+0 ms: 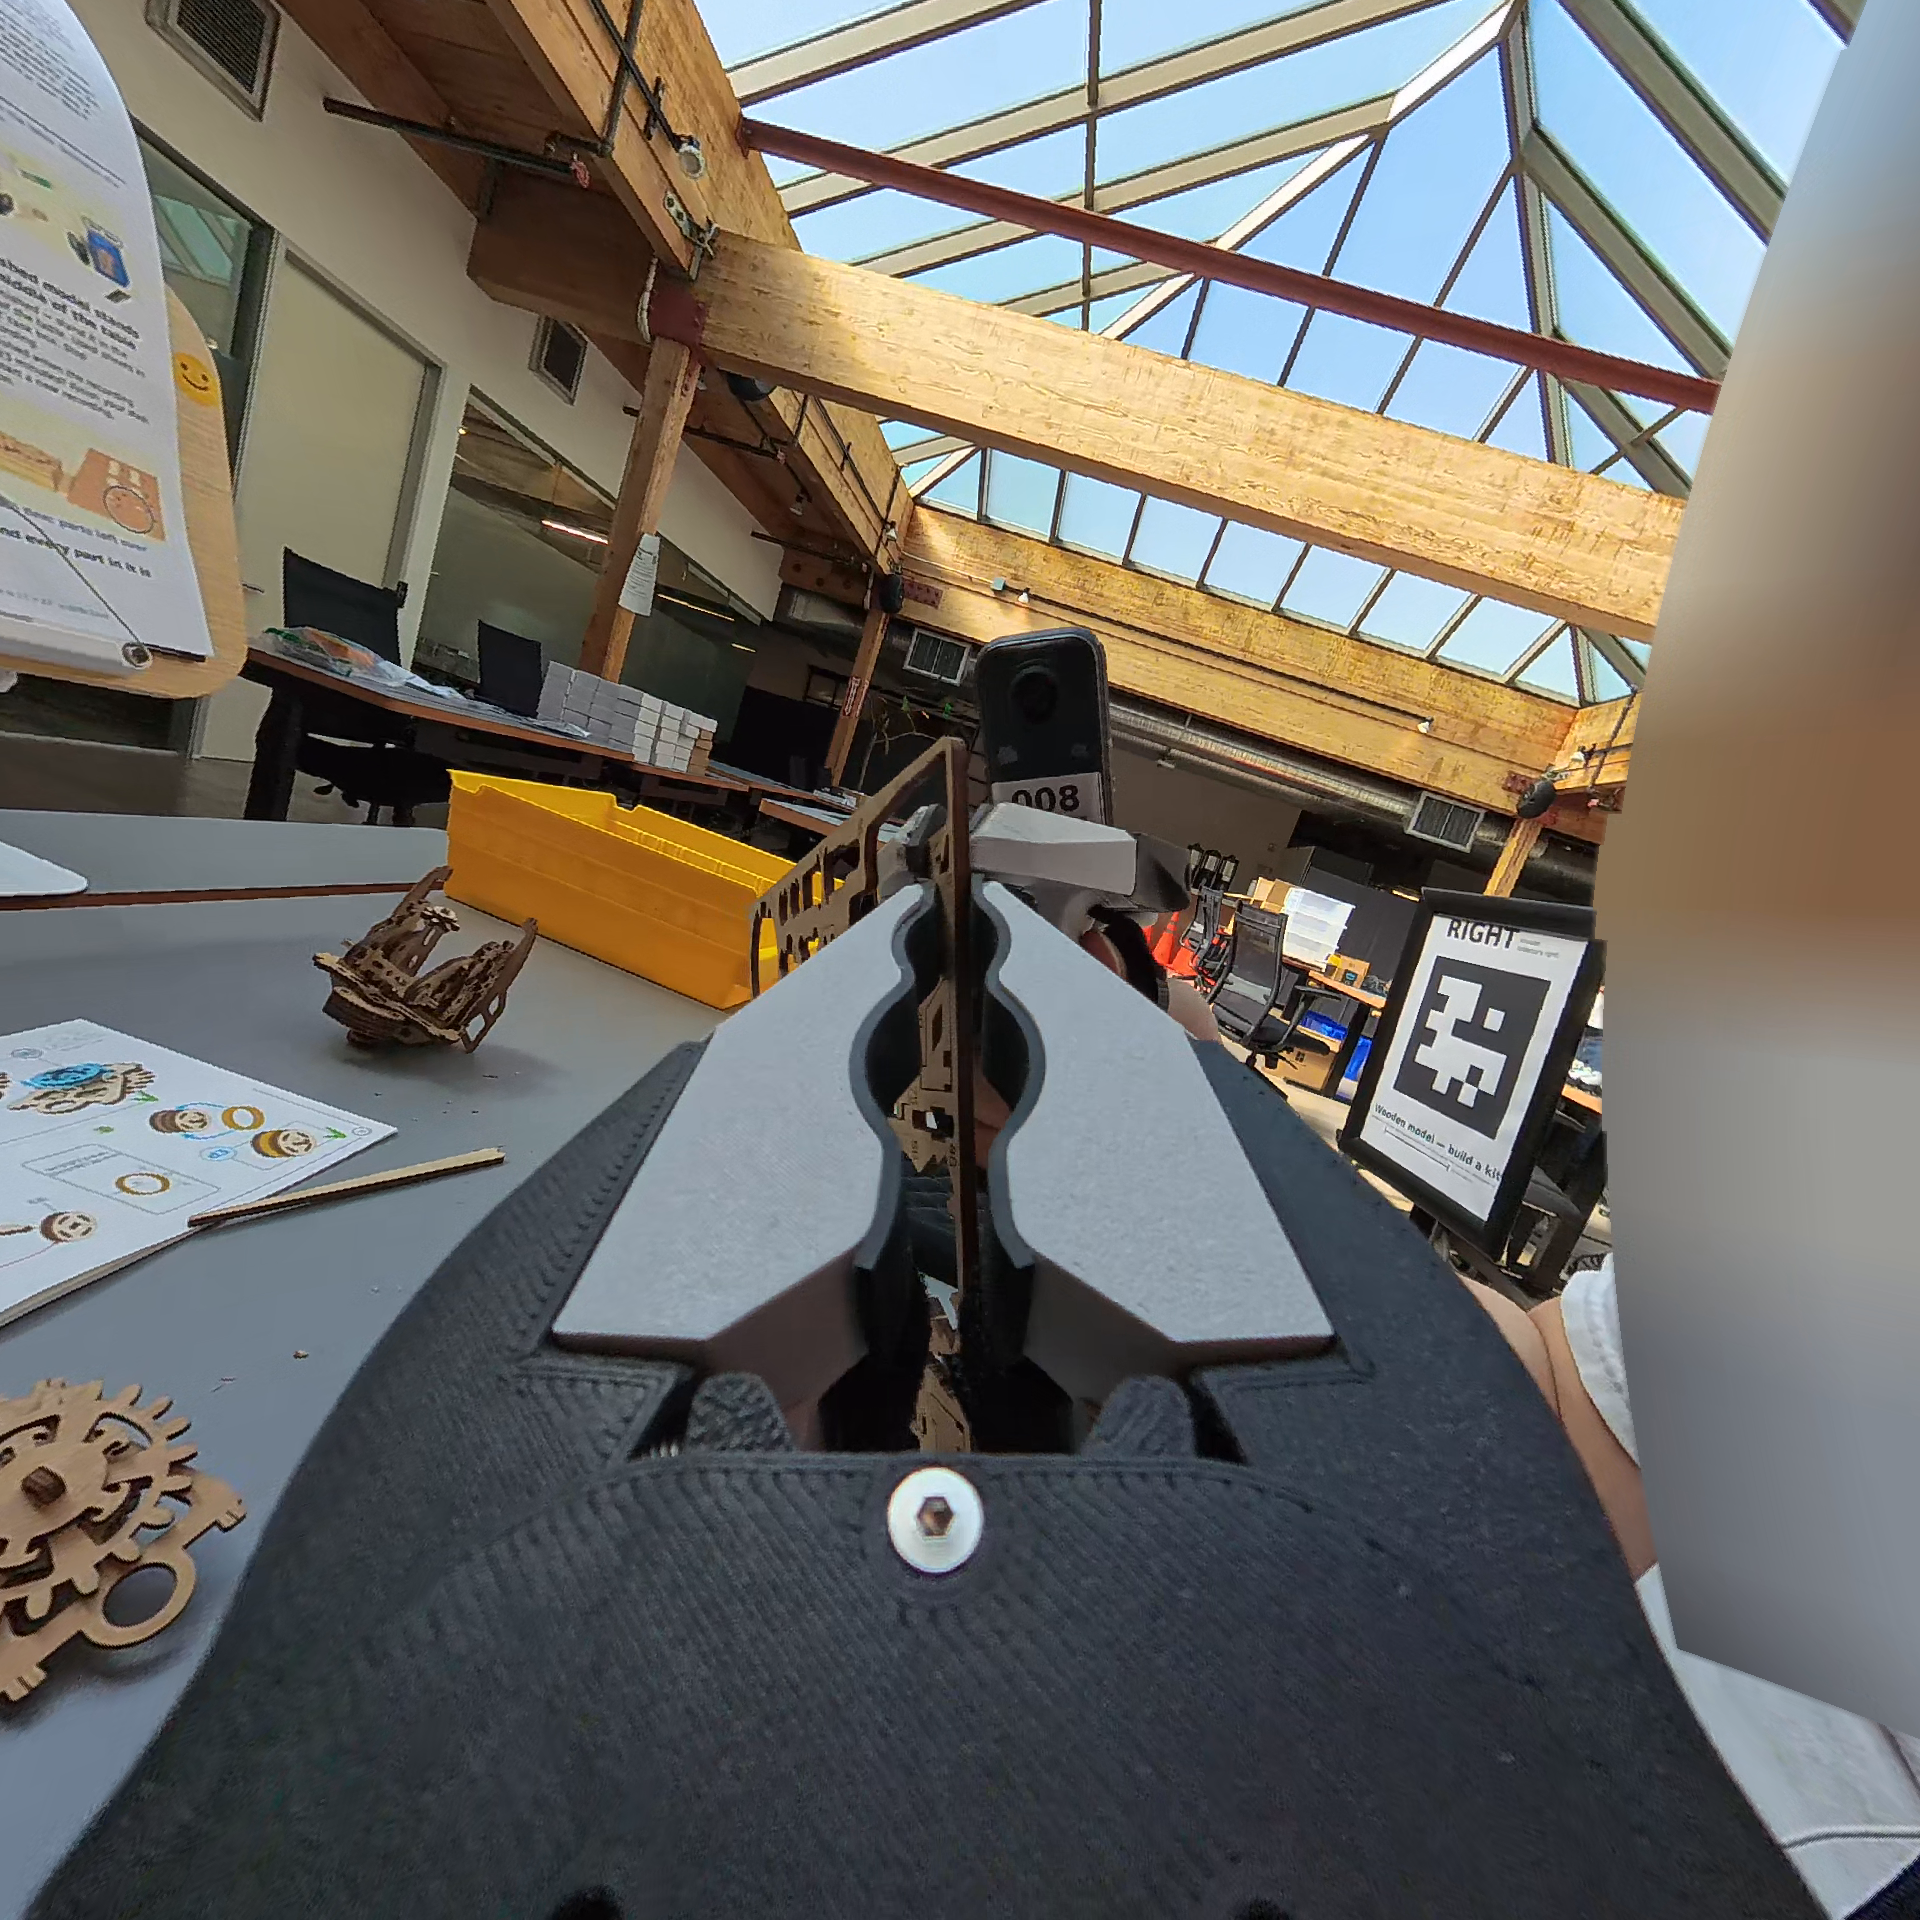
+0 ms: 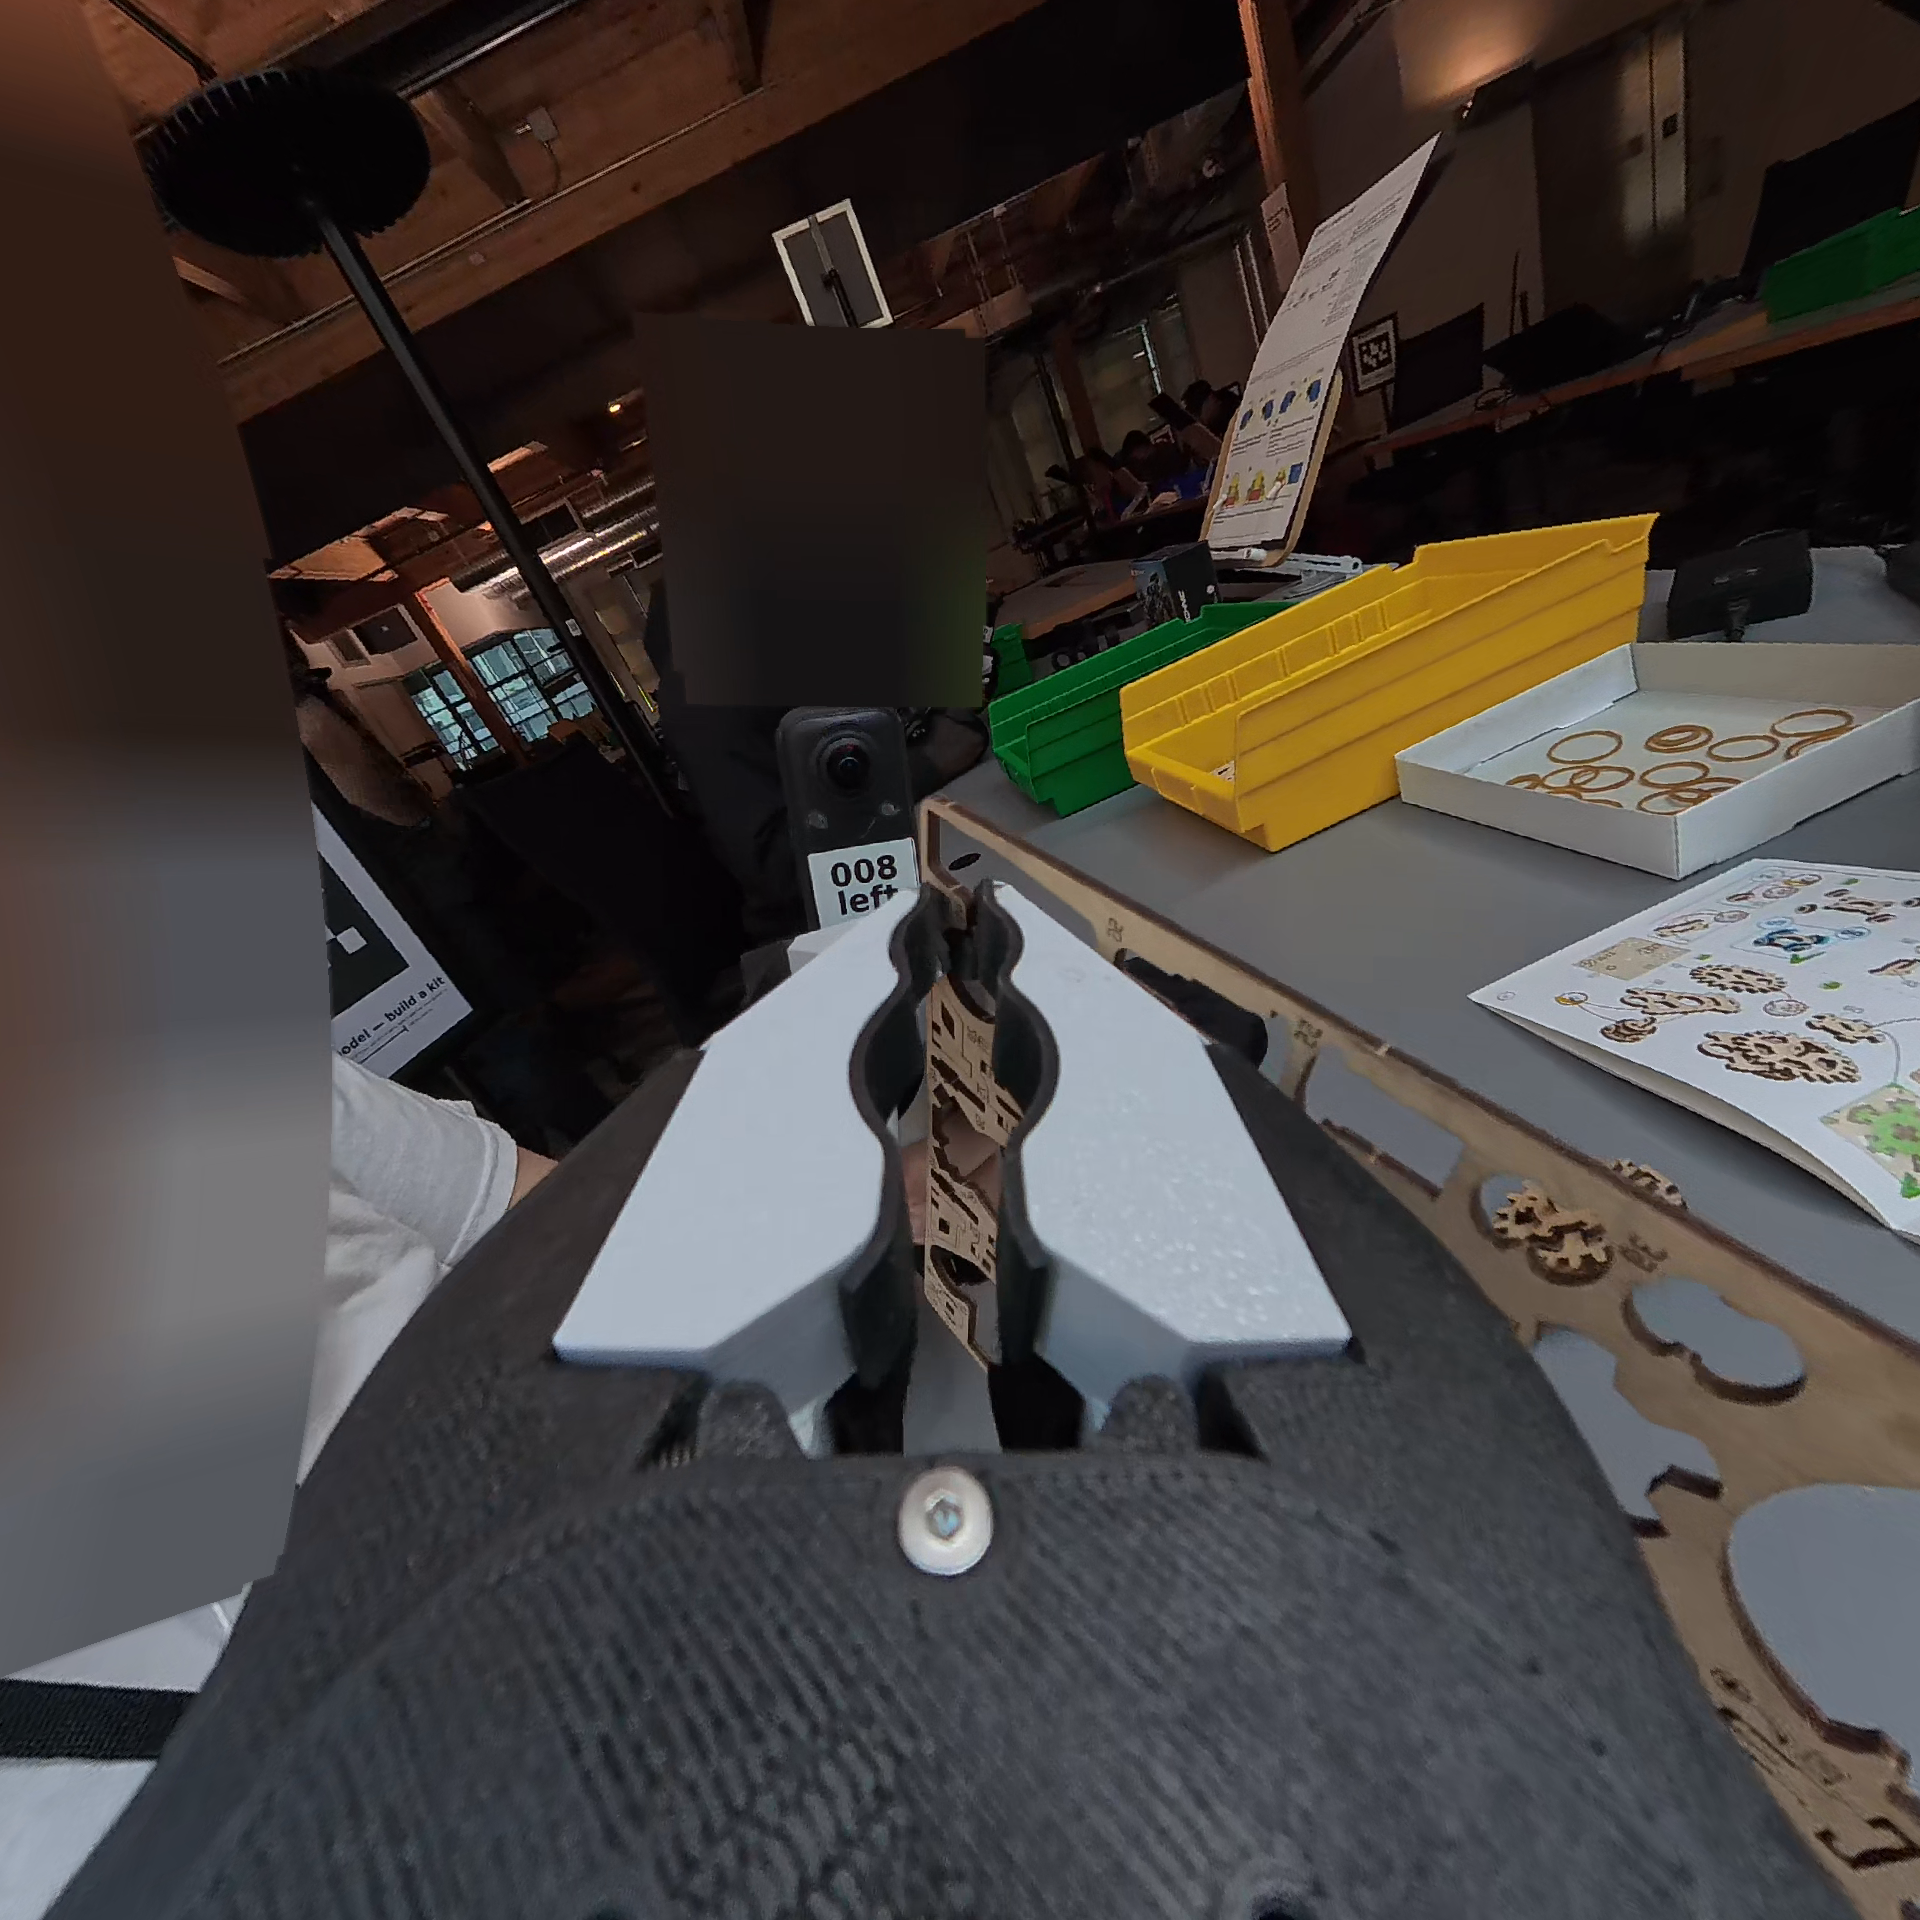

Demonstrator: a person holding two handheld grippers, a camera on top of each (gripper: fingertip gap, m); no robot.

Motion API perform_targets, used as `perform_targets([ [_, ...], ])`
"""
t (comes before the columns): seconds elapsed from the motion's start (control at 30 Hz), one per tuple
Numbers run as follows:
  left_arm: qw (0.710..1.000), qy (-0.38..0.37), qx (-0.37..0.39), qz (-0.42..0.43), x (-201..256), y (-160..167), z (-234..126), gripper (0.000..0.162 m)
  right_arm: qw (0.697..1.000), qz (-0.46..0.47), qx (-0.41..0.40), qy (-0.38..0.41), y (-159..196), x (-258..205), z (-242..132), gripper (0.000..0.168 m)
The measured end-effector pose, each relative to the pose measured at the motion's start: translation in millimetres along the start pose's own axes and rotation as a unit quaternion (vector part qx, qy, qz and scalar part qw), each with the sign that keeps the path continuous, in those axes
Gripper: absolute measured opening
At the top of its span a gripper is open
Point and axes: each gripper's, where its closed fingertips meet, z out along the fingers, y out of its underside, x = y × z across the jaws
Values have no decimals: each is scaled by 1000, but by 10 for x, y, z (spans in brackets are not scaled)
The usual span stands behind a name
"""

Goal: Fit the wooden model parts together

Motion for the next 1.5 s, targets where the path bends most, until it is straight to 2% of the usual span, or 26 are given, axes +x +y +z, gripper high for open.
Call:
perform_targets([
  [0.03, 1000, -1, -1, 0, -8, 7, -1, 2, 1000, -8, -4, 5, 11, 9, 0, 5],
  [0.37, 1000, -5, -5, 8, -10, 28, -13, 1, 999, -18, -18, 26, 46, 35, 1, 6],
  [0.63, 997, -24, 2, 73, 56, 1, -23, 0, 999, -24, -24, 19, 37, -40, 8, 5],
  [1.13, 993, -79, -3, 89, -138, 49, -12, 0, 990, -83, -9, 113, 61, 125, 16, 6],
  [1.23, 999, -17, -6, 40, -50, 36, 10, 0, 995, -68, 4, 72, 26, 43, -21, 6],
  [1.37, 997, -15, -39, 62, 17, 105, 49, 0, 990, -101, -38, 87, 65, -14, -114, 9],
  [1.5, 998, -21, -34, 56, 25, -12, 44, 0, 977, -157, -90, 112, 6, -132, -251, 14],
])
